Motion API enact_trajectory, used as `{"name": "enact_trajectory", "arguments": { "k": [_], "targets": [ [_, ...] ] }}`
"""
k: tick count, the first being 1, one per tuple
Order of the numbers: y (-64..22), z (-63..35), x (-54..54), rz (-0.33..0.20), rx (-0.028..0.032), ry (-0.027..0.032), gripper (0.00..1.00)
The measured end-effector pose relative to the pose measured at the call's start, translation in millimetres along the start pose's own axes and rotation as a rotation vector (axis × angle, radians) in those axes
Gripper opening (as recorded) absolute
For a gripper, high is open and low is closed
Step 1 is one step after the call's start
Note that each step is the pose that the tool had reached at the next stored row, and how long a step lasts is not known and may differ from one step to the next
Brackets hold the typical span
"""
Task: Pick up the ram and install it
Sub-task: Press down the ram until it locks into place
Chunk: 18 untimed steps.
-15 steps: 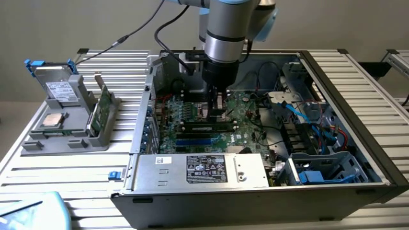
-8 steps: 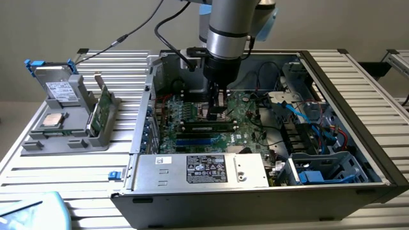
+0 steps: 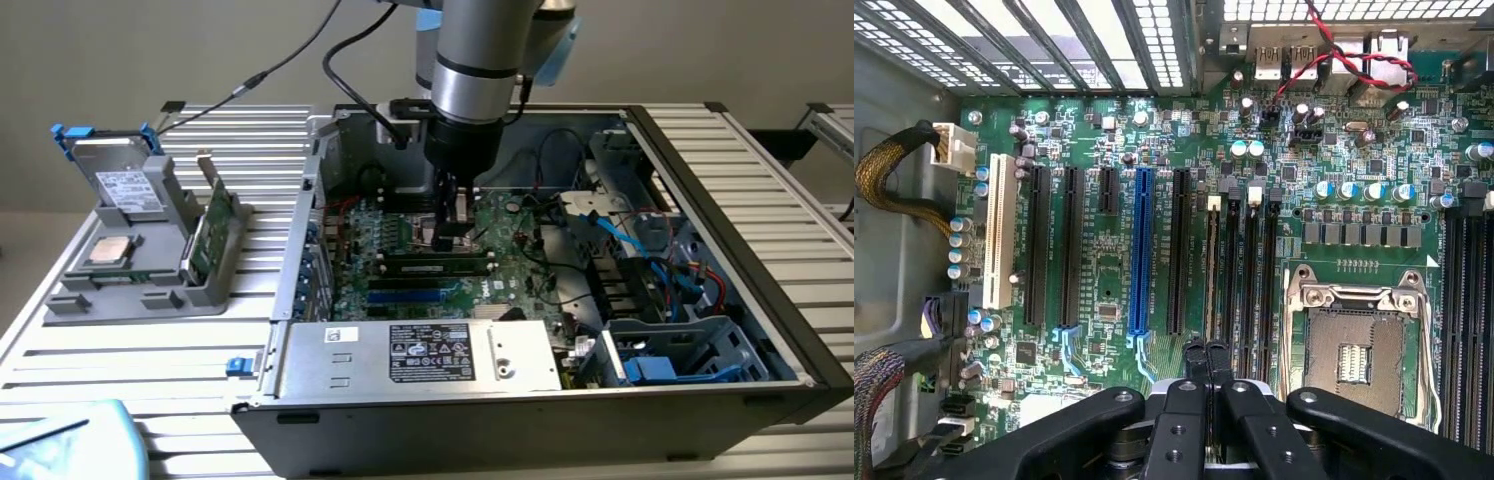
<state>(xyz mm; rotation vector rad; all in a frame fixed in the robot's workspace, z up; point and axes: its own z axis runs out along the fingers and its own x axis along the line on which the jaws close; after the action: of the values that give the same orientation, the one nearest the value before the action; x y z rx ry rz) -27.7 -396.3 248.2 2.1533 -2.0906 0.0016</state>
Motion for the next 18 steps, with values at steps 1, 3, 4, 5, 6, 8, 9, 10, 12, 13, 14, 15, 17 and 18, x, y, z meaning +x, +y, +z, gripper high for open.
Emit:
{"name": "enact_trajectory", "arguments": {
  "k": [1,3,4,5,6,8,9,10,12,13,14,15,17,18],
  "targets": [
    [0.0,0.0,0.0,0.000,0.0000,0.0000,0.11],
    [0.0,0.0,0.0,0.000,0.0000,0.0000,0.11],
    [0.0,0.0,0.0,0.000,-0.0002,0.0001,0.11],
    [0.0,0.0,0.0,0.003,-0.0004,-0.0002,0.11],
    [-0.1,0.1,0.0,0.017,-0.0019,-0.0016,0.11],
    [0.0,0.1,-0.1,0.051,-0.0052,-0.0051,0.11],
    [0.0,0.2,-0.2,0.067,-0.0068,-0.0067,0.11],
    [0.0,0.2,-0.2,0.083,-0.0084,-0.0084,0.11],
    [0.0,0.3,-0.2,0.113,-0.0113,-0.0112,0.11],
    [-0.1,0.3,-0.2,0.128,-0.0127,-0.0124,0.11],
    [-0.1,0.3,-0.3,0.143,-0.0142,-0.0133,0.11],
    [0.0,0.3,-0.2,0.157,-0.0155,-0.0141,0.11],
    [0.0,0.3,-0.2,0.183,-0.0182,-0.0151,0.11],
    [0.0,0.3,-0.2,0.195,-0.0191,-0.0143,0.11]
  ]
}}
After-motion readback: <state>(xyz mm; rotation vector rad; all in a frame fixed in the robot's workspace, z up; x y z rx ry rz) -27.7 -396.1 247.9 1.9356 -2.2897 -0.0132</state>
